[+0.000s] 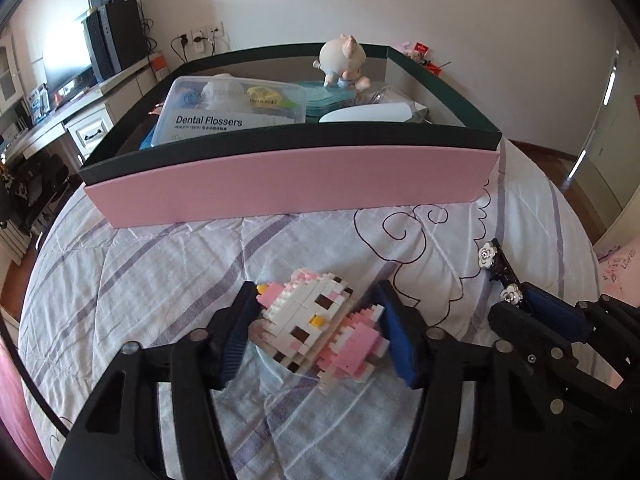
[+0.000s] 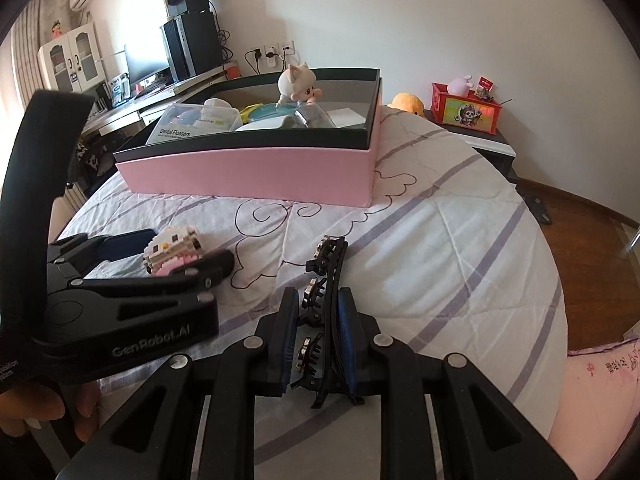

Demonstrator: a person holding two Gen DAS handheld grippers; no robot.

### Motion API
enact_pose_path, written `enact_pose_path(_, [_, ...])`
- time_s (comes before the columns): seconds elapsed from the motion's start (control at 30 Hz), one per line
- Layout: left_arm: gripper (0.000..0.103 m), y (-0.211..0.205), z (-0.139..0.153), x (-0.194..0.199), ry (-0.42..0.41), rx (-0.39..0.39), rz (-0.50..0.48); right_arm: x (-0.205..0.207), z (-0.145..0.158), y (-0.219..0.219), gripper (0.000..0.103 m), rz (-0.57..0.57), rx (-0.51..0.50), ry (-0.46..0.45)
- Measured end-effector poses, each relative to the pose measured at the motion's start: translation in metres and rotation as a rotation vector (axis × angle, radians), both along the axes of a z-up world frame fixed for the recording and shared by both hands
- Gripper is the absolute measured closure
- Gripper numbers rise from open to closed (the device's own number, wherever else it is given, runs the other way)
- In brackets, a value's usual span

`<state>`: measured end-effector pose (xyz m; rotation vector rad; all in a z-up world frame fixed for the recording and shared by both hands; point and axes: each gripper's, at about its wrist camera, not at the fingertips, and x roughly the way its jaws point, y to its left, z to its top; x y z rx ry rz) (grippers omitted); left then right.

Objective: Organize rigid objects
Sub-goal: 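Lift the hair clip and block figure and carry both over the pink box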

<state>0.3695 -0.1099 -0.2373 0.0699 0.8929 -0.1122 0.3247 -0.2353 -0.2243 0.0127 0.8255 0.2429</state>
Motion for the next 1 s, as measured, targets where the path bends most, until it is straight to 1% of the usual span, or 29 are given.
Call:
enact_pose_path(0.1, [0.043, 0.004, 0.004, -0.007, -0.01, -0.013, -0.017, -0.001, 0.001, 0.003, 0.083, 0.006, -0.007, -0.001])
enact_pose_path(0.23, [0.043, 0.017, 0.018, -0.029, -0.077, -0.011, -0.024, -0.008, 0.005, 0.007, 0.083, 0.013, 0.011, -0.024])
enact_pose_path(0.37, [0.043, 0.034, 0.036, -0.053, -0.151, -0.006, -0.007, -0.021, 0.017, 0.018, 0.083, 0.022, 0.048, -0.078])
enact_pose_path(0.5, [0.043, 0.054, 0.061, -0.077, -0.234, -0.022, 0.01, -0.038, 0.038, 0.033, 0.083, 0.027, 0.078, -0.167])
enact_pose_path(0.73, [0.043, 0.085, 0.105, -0.127, -0.371, -0.039, 0.025, -0.078, 0.086, 0.062, 0.083, 0.074, 0.098, -0.303])
enact_pose_path(1.0, [0.043, 0.105, 0.149, -0.174, -0.499, -0.055, 0.036, -0.127, 0.13, 0.085, 0.083, 0.089, 0.058, -0.445])
